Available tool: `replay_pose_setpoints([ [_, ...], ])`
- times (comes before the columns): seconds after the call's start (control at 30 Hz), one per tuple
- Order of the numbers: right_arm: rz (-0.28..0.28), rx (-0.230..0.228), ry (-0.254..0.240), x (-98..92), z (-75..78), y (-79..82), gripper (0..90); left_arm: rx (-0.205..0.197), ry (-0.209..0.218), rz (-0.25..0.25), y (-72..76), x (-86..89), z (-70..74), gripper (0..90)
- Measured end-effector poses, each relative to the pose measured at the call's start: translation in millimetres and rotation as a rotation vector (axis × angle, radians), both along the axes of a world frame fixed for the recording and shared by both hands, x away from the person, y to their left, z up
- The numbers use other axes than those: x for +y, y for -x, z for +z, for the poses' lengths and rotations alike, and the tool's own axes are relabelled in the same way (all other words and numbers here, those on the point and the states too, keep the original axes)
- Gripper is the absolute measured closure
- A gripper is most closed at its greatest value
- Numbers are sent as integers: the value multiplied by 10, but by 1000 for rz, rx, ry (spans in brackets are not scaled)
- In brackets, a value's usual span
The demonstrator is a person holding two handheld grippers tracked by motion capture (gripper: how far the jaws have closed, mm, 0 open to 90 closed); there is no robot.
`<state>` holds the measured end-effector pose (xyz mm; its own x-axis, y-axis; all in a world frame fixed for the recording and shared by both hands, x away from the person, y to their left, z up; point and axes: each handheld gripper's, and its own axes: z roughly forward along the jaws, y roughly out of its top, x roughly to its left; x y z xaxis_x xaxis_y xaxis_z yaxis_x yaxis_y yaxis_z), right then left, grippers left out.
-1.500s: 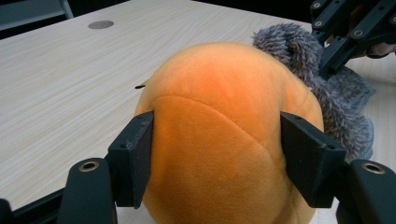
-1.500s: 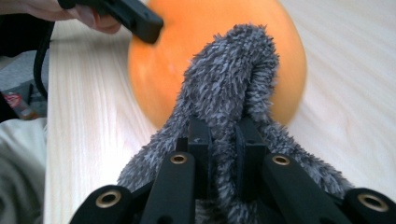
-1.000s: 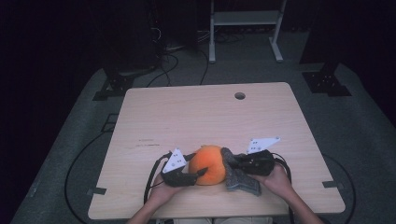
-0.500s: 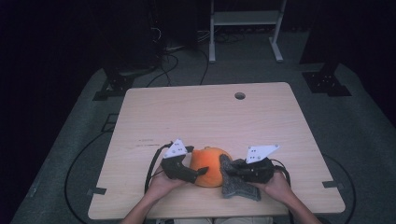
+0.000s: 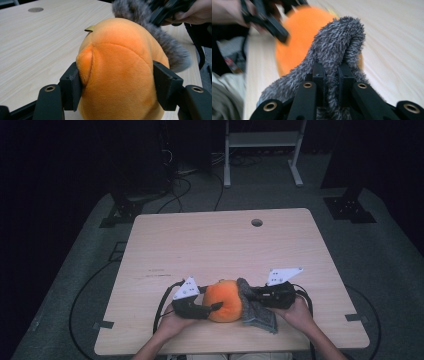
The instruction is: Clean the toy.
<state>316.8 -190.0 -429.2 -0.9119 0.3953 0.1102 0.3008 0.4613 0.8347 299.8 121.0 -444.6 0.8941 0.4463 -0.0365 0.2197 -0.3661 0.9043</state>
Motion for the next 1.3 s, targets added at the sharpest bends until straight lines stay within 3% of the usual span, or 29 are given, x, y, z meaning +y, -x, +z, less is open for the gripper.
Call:
replay_pose_setpoints([
  [0.07, -11, 11, 35, -74, -37, 12, 792, -8, -1, -3, 14, -10, 4, 333],
  [0.13, 2, 25, 19, -115, -23, 23, 792, -37, -14, -15, 49, -37, 22, 333],
  [0.23, 44, 1, -50, -90, 114, 44, 791, -70, -28, -36, 89, -72, 30, 334],
  [0.27, 63, -12, -62, -53, 171, 47, 792, -70, -28, -36, 89, -72, 30, 334],
  [0.33, 90, -35, -58, 30, 255, 45, 791, -109, -40, -61, 130, -99, 34, 334],
  [0.47, 104, -17, -19, 85, 209, -20, 795, -94, -37, -65, 110, -67, 19, 334],
  [0.7, 31, 37, 30, -169, -30, -37, 794, -98, -16, -60, 116, -69, 1, 317],
  [0.97, 102, -37, -60, -43, 241, 55, 793, -106, 1, -44, 128, -138, 6, 330],
  [1.0, 116, -53, -37, 37, 282, 43, 793, -100, 0, -40, 121, -133, 7, 333],
  [1.13, 97, -41, -11, 51, 221, 2, 795, -86, -4, -30, 109, -103, 4, 337],
  [1.2, 70, -49, 13, 16, 147, -4, 795, -69, 2, -21, 90, -92, 5, 337],
  [1.27, 43, -28, 31, -47, 71, -3, 795, -50, 11, -4, 63, -83, 3, 337],
  [1.3, 22, -15, 68, -111, 0, 8, 795, -26, 20, 15, 28, -71, 3, 338],
])
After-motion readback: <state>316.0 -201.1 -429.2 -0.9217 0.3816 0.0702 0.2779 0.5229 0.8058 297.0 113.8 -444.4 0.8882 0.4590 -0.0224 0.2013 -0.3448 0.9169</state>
